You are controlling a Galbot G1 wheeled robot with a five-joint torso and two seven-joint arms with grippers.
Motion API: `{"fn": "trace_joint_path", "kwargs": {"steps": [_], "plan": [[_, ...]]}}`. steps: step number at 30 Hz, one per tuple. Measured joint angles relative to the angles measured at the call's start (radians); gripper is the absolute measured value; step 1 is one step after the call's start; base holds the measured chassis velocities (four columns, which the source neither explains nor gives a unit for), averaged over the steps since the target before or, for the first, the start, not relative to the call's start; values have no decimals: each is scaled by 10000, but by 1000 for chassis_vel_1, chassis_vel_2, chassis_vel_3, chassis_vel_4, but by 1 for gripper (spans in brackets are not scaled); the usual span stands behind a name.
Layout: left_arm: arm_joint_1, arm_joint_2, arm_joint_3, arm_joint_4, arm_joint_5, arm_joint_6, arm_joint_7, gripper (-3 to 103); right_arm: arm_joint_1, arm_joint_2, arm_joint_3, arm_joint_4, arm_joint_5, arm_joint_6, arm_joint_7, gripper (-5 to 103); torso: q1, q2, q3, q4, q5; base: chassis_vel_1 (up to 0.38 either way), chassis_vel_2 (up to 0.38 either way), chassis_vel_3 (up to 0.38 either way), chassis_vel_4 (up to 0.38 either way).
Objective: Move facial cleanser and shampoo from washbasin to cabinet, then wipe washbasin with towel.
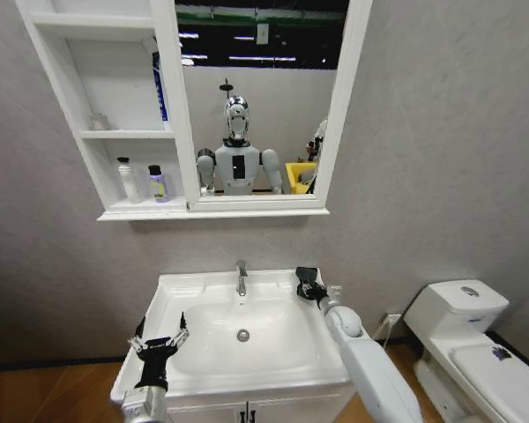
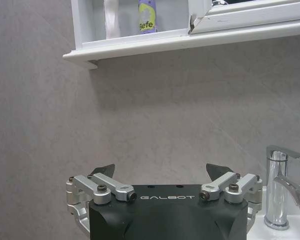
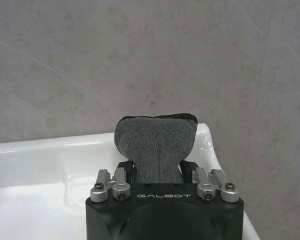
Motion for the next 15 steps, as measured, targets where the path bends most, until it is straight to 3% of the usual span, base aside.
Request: {"fn": "trace_joint_path", "kwargs": {"steps": [8, 9, 12, 13, 15], "plan": [[16, 46, 5, -91, -64, 16, -4, 100, -1, -253, -14, 306, 200, -160, 74, 76, 0, 0, 0, 0, 0, 0, 0, 0, 0], [11, 58, 6, -100, -77, 17, -4, 100, -86, -301, -32, 470, 207, -165, 165, 86, 0, 0, 0, 0, 0, 0, 0, 0, 0], [4, 73, 7, -105, -97, 18, -4, 100, -201, -353, -40, 672, 206, -164, 260, 86, 0, 0, 0, 2, 1, 0, 0, 0, 0], [-9, 99, 8, -105, -144, 20, -6, 100, -596, -493, -11, 1272, 195, -148, 462, 96, 1, 0, 0, 5, -1, 0, 0, 0, 0], [-22, 115, 6, -105, -186, 20, -14, 100, -1139, -625, 93, 1997, 166, -140, 675, 99, 1, 0, 0, 3, 1, 0, 0, 0, 0]]}}
